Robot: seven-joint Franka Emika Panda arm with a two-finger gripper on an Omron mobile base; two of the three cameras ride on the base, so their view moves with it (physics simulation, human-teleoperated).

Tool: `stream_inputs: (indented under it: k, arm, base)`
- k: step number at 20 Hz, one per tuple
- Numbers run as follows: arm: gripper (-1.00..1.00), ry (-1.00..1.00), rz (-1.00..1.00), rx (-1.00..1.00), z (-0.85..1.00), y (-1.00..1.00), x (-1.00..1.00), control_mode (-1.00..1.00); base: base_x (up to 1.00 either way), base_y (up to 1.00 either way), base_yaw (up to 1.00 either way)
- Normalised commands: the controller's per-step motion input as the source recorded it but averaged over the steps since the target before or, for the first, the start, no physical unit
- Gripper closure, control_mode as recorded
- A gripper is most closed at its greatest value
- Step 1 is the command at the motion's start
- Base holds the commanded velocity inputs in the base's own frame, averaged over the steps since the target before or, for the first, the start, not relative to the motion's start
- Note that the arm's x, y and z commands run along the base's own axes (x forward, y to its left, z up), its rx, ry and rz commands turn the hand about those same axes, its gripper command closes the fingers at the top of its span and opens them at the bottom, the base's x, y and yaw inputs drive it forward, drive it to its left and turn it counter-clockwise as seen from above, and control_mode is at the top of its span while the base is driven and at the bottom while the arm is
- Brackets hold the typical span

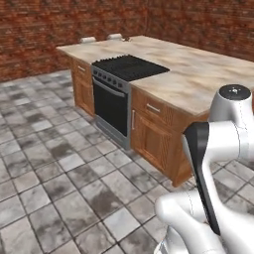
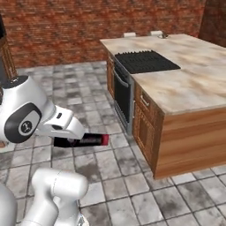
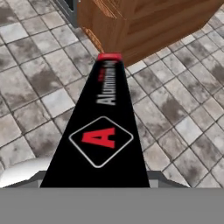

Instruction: Retrieve the tupperware and aluminum foil from the cabinet and place them on the dining counter near the plate with squash and chicken drumstick to prepare for storing leftovers.

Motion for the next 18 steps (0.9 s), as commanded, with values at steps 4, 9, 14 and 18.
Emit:
stream_inputs:
  k: [4, 9, 14, 18]
  arm:
    - [1.0, 0.0, 0.0, 0.0, 0.0, 0.0, 0.0, 1.0]
    - [1.0, 0.0, 0.0, 0.0, 0.0, 0.0, 0.0, 1.0]
    - [1.0, 0.0, 0.0, 0.0, 0.0, 0.0, 0.0, 1.0]
    - [1.0, 0.0, 0.0, 0.0, 0.0, 0.0, 0.0, 1.0]
  base:
    - [1.0, 0.5, -0.03]
    - [1.0, 0.7, 0.03]
    - [1.0, 0.66, 0.14]
    - [1.0, 0.56, 0.23]
